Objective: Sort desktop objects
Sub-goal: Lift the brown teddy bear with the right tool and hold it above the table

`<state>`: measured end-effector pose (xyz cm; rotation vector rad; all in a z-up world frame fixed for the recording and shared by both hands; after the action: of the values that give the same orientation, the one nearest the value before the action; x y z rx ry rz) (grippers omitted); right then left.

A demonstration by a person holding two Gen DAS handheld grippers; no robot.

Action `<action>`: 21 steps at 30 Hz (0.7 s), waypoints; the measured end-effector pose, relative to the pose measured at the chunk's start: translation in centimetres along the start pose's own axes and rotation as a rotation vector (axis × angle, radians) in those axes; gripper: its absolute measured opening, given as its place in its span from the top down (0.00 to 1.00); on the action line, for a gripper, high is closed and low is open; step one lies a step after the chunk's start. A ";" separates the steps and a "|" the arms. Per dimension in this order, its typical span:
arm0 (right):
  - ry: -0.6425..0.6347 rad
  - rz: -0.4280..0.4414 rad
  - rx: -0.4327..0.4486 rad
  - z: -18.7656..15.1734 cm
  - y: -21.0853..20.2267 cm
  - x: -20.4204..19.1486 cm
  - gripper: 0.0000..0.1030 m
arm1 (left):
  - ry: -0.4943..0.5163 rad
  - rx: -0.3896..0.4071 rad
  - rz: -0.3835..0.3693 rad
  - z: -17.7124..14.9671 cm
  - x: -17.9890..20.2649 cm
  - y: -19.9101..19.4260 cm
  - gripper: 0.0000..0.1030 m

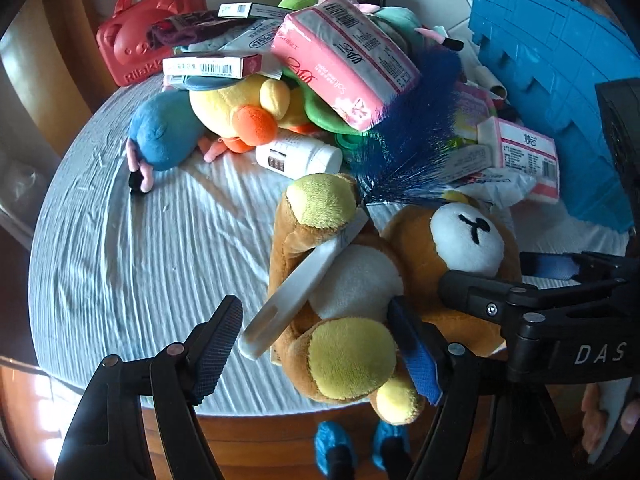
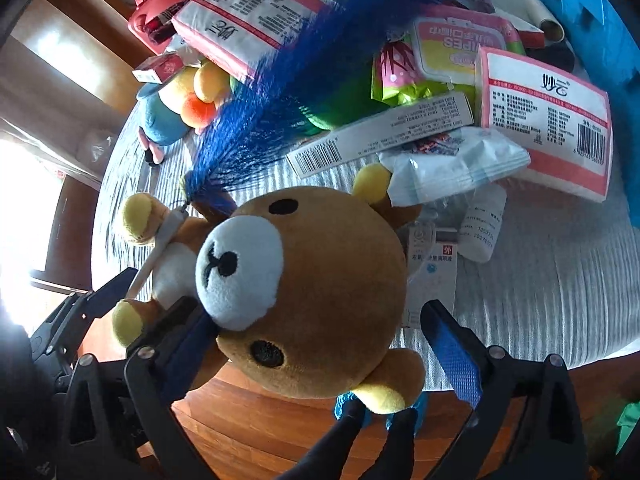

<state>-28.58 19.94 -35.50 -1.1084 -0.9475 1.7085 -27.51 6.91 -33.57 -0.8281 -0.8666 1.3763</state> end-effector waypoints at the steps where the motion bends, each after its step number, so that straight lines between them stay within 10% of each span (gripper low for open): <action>1: -0.004 -0.006 -0.002 0.3 0.1 -0.1 0.02 | 0.002 -0.003 -0.002 0.1 0.1 0.2 0.27; 21: -0.004 -0.020 -0.014 0.2 1.5 -1.3 0.10 | 0.054 0.014 -0.082 -0.2 1.0 0.7 0.48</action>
<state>-28.86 18.23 -36.40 -1.1016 -0.9715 1.6914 -27.62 7.90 -34.29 -0.8066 -0.8399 1.2815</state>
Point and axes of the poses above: each gripper's, at about its wrist camera, not at the fingertips, and y roughly the way its jaws point, x to its right, z to its top, the point moved 10 cm from there along y, roughly the way its jaws point, and after that the axes turned 7 degrees about -y, right-handed, at the moved point
